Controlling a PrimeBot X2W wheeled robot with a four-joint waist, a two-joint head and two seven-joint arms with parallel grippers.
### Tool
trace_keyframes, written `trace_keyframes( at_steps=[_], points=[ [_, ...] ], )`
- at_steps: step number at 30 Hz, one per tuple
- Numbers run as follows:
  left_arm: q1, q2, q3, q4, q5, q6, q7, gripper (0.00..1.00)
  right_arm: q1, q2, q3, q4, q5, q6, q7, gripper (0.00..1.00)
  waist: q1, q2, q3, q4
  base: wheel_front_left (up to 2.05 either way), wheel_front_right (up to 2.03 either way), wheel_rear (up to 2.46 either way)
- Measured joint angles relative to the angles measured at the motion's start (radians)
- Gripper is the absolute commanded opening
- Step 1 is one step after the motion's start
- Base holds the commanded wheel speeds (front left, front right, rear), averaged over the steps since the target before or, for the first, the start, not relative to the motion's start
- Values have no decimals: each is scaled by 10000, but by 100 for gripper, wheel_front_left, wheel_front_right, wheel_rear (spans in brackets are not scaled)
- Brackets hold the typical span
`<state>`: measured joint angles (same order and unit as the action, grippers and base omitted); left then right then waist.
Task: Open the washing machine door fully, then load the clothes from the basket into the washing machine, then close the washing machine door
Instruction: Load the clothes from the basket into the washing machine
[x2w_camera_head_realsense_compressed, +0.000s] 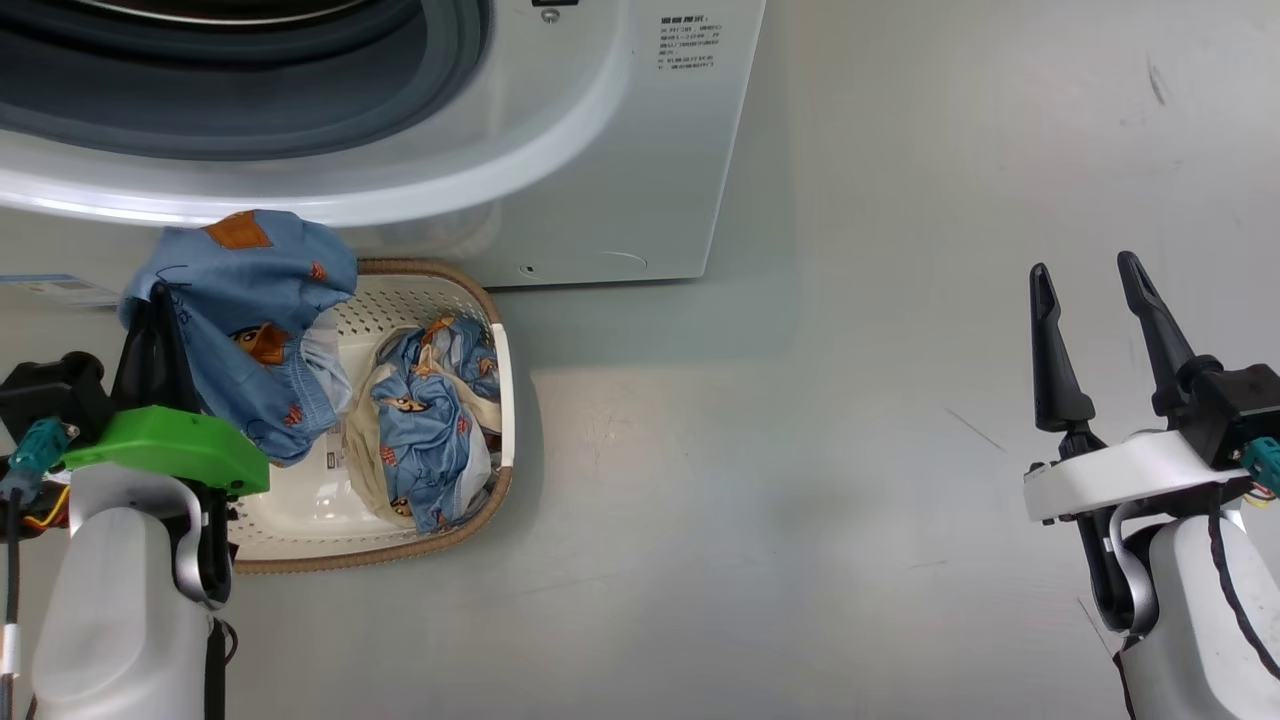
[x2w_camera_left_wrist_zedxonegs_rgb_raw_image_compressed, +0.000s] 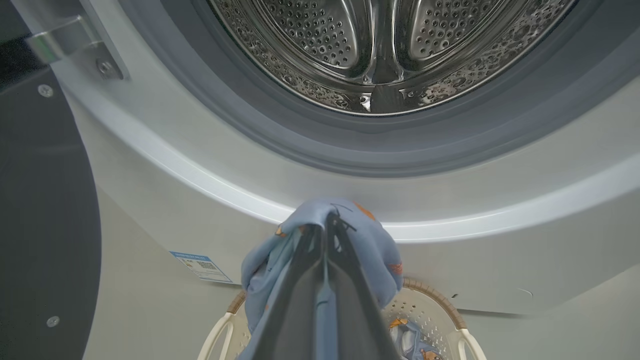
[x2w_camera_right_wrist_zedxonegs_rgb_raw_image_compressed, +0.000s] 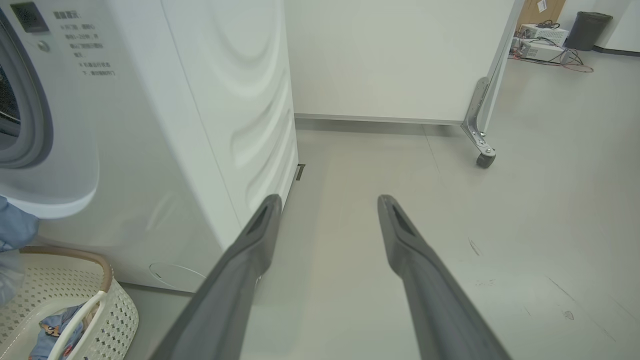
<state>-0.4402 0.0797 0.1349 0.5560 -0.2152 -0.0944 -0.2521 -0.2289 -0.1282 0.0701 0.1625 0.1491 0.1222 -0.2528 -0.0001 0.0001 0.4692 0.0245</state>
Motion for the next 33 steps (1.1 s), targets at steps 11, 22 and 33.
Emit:
trace_keyframes(
  at_steps=[11, 22, 33],
  points=[
    [839, -293, -23, -1639, 128, -121, 0, 0, 449, -10, -52, 107, 92, 0, 0, 100, 0, 0, -1243, 119, 0, 0, 0],
    [1639, -313, 56, -2968, 174, -194, -2, 0, 824, 10, -17, 261, 109, 0, 0, 100, 0, 0, -2243, 311, 0, 0, 0],
    [2822, -322, 251, -3317, 320, -198, 0, 0, 1216, 104, 102, 472, 111, 0, 0, 100, 0, 0, -3106, 259, 0, 0, 0]
  ],
)
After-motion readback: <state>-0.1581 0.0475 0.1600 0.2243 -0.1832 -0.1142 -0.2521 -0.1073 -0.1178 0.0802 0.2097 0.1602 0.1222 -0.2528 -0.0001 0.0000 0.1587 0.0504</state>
